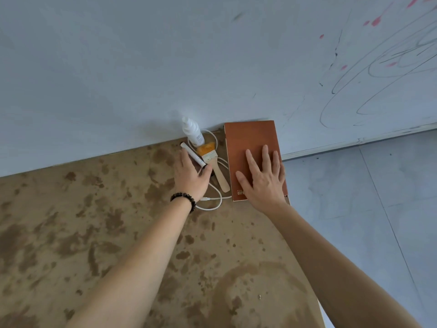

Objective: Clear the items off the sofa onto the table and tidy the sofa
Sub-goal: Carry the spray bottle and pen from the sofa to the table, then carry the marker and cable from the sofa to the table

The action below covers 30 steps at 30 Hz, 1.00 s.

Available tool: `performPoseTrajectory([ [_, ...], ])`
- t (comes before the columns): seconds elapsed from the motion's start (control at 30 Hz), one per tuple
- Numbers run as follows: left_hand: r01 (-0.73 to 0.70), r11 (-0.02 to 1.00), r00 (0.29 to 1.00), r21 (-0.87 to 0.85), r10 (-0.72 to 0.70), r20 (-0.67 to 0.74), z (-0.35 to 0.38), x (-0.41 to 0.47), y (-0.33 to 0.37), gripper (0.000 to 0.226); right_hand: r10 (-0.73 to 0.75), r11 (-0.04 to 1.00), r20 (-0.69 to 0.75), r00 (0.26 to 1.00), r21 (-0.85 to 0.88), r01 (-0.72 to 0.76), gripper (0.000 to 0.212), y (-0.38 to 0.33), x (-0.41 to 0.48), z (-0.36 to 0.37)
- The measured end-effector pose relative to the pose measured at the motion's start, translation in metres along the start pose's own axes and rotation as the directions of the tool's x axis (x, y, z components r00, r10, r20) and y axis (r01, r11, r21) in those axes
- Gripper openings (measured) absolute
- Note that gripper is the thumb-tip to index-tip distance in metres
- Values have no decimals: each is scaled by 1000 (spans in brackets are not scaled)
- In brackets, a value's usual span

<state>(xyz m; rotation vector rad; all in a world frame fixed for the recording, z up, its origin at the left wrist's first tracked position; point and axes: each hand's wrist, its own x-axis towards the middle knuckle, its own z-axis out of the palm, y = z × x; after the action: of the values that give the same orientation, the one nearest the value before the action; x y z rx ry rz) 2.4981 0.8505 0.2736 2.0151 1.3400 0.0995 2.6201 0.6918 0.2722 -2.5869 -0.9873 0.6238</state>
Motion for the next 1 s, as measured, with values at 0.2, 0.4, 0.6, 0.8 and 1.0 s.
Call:
performPoseTrajectory([
  [0.2, -69, 992, 995, 108, 61, 78, 1, -5, -13, 80, -7, 998, 24, 1000, -64, 8, 66, -1, 0, 1],
  [0.4, -71, 997, 993, -16, 72, 90, -49, -47, -10, 69, -76, 996, 18, 997, -36, 77, 61, -12, -20, -30],
  [0.6, -89, 941, 996, -327, 77, -49, -115, -174, -11, 57, -78, 958, -24, 997, 275, 81, 56, -35, -129, -92],
  [0.8, 20, 844, 951, -536, -181, -250, -128, -355, -25, 43, -107, 850, -38, 993, 514, 112, 40, -10, -257, -114],
  [1.0, 272, 689, 708, -671, -616, -346, -69, -521, -32, 30, -292, 808, 183, 939, 573, 139, 41, 44, -331, -83],
])
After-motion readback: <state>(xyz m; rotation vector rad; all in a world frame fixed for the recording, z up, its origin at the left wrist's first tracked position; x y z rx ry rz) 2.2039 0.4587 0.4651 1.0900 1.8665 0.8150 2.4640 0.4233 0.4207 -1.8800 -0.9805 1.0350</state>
